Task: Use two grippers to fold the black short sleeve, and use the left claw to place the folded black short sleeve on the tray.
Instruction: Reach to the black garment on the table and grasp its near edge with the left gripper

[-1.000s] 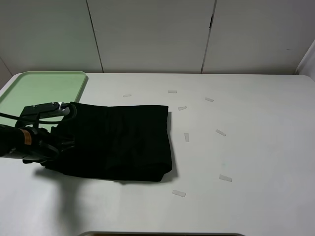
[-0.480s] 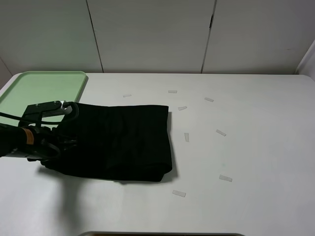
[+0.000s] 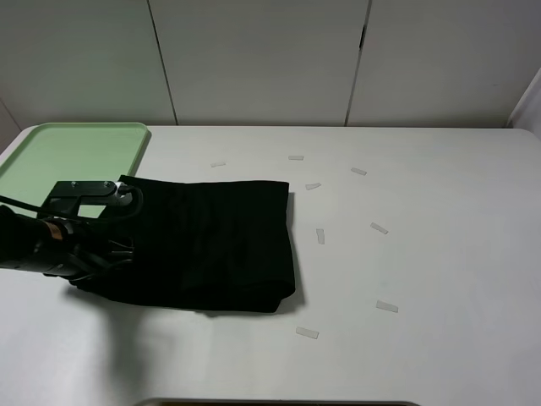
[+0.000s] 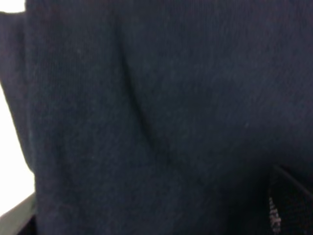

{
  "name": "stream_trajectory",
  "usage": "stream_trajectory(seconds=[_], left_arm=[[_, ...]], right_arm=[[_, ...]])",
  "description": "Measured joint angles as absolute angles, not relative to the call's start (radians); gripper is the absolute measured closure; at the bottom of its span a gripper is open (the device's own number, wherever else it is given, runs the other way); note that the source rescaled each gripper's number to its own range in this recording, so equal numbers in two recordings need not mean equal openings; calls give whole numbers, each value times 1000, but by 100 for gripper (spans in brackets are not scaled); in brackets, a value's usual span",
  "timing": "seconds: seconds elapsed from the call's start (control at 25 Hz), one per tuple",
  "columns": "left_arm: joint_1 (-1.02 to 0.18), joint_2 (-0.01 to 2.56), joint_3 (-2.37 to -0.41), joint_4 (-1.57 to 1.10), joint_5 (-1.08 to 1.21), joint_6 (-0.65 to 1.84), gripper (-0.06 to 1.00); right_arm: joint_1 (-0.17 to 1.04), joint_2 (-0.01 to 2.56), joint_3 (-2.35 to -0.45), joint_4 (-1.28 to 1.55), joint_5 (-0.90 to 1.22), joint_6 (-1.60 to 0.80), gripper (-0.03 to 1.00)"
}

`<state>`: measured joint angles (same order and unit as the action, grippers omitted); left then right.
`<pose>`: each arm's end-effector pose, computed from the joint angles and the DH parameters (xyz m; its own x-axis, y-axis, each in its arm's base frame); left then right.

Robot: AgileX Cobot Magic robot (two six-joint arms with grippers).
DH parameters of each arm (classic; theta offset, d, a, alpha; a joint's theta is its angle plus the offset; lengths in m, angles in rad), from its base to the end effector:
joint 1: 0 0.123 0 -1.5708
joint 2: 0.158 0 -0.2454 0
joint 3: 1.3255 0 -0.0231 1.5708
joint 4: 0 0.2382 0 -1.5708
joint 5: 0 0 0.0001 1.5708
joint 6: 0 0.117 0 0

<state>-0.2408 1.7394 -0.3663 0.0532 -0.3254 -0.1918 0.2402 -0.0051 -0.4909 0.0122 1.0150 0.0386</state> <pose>0.2276 -0.0579 0.0374 -0.8230 0.0570 -0.5652 0.1333 0.9866 -0.0945 0.0481 0.0130 0.2618 -0.4171 -0.0558 -0.9072 -0.2285 0.9725 0.0452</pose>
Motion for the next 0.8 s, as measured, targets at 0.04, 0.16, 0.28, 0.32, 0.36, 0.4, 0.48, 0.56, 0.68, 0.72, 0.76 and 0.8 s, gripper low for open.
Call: stream_trajectory(seconds=[0.04,0.16,0.28,0.32,0.36,0.4,0.48,0.56,0.68,0.72,0.76,0.8], left_arm=[[-242,1739,-375,0,-296,-138,18],[-234,1736,-415,-250,-160,87,18],[-230,1736,-440,-369,-108,217,18],[-230,1736,-442,-387,-106,232,18],[-229,1736,-442,-399,-106,241,18],[-229,1736,-442,-399,-106,241,18],[-228,1736,-445,-408,-105,253,18],[-228,1736,-449,-412,-98,254,18],[-230,1736,-451,-413,-95,254,18],[-234,1736,-451,-415,-95,254,20],[-236,1736,-453,-422,-98,256,23],[-239,1736,-459,-435,-96,257,28]], right_arm=[[240,-5,-491,12,1015,39,-3],[240,-5,-491,12,1015,39,-3],[240,-5,-491,12,1015,39,-3],[240,-5,-491,12,1015,39,-3],[240,-5,-491,12,1015,39,-3],[240,-5,-491,12,1015,39,-3],[240,-5,-491,12,1015,39,-3],[240,-5,-491,12,1015,39,-3],[240,-5,-491,12,1015,39,-3],[240,-5,-491,12,1015,39,-3],[240,-5,-491,12,1015,39,-3],[240,-5,-491,12,1015,39,-3]])
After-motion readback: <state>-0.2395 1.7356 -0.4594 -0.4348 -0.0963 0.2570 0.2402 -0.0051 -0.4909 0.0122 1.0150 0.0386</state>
